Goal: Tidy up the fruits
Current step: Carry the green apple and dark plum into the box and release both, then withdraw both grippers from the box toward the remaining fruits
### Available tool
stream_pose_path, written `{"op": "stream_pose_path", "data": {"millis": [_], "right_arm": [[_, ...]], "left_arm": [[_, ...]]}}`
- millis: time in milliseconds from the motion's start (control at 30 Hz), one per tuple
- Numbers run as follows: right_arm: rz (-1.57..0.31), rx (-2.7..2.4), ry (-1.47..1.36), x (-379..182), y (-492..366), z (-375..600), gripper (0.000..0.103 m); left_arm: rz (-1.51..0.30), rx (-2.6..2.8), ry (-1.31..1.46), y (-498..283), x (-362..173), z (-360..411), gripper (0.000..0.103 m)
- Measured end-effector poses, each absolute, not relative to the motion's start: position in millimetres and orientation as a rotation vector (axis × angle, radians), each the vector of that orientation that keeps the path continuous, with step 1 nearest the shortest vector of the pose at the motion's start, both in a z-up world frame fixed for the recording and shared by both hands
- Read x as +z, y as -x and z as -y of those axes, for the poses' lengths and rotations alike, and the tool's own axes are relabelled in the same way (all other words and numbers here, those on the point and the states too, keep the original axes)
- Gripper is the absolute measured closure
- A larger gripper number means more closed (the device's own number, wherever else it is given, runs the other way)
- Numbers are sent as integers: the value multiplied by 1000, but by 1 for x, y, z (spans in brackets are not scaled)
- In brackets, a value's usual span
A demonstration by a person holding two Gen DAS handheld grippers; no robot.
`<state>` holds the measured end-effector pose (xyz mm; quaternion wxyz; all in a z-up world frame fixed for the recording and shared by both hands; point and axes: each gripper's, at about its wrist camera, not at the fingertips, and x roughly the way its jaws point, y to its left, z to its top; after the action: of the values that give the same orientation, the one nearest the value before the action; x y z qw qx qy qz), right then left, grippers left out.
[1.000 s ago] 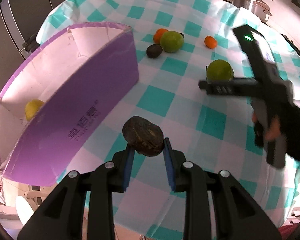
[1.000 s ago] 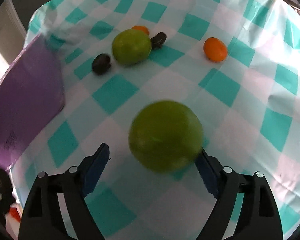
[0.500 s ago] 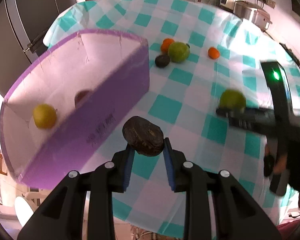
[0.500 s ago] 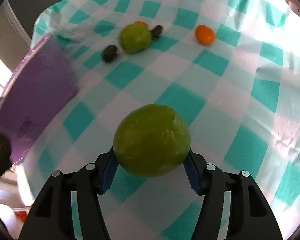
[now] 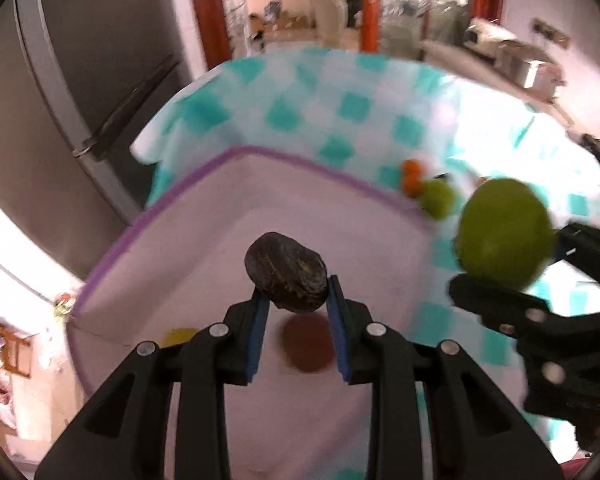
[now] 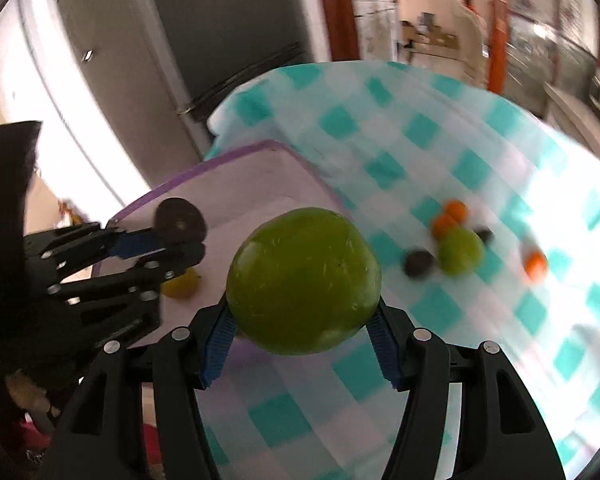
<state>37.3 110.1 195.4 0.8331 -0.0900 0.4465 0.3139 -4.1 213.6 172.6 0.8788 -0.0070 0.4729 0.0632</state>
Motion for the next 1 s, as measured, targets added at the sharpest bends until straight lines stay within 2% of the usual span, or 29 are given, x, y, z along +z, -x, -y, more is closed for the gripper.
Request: {"op": "stream_pose_path", "data": {"millis": [167, 367, 433, 467, 500, 633, 733, 767, 800, 833, 867, 900, 1000], "right_arm": [[-1096, 670, 410, 162, -67, -194, 43], [-1263, 591, 627, 110, -88, -248, 46], [-1301, 564, 635, 100, -99, -256, 58], [-1315, 554, 634, 98, -103, -257, 77], [-1330, 535, 629, 95, -108, -256, 74], [-1365, 534, 607, 87, -122, -261, 74], [-1357, 539, 560, 88, -124, -256, 63], [-1366, 542, 530, 88, -125, -253, 56], [-1369, 543, 508, 89, -124, -249, 48], [-1366, 534, 492, 91, -125, -245, 46], [-1359, 519, 473, 94, -125, -239, 41], [-1352, 514, 429, 98, -125, -231, 35], [-1306, 525, 315, 115, -119, -209, 30]], "left_arm": [[-1144, 214, 44, -28, 135, -279, 74], [-1290, 214, 55, -59, 96, -312, 74], [-1329, 201, 74, -67, 83, -316, 73], [-1345, 197, 83, -70, 78, -317, 73], [-1357, 190, 88, -74, 73, -318, 73], [-1384, 182, 86, -81, 61, -317, 73], [-1402, 181, 113, -83, 53, -321, 71], [-1404, 181, 117, -82, 51, -322, 63], [-1402, 176, 132, -82, 51, -322, 49], [-1395, 176, 149, -80, 51, -323, 42], [-1387, 183, 159, -79, 52, -325, 29], [-1372, 197, 168, -76, 55, -326, 21], [-1337, 233, 185, -68, 65, -327, 11]]}}
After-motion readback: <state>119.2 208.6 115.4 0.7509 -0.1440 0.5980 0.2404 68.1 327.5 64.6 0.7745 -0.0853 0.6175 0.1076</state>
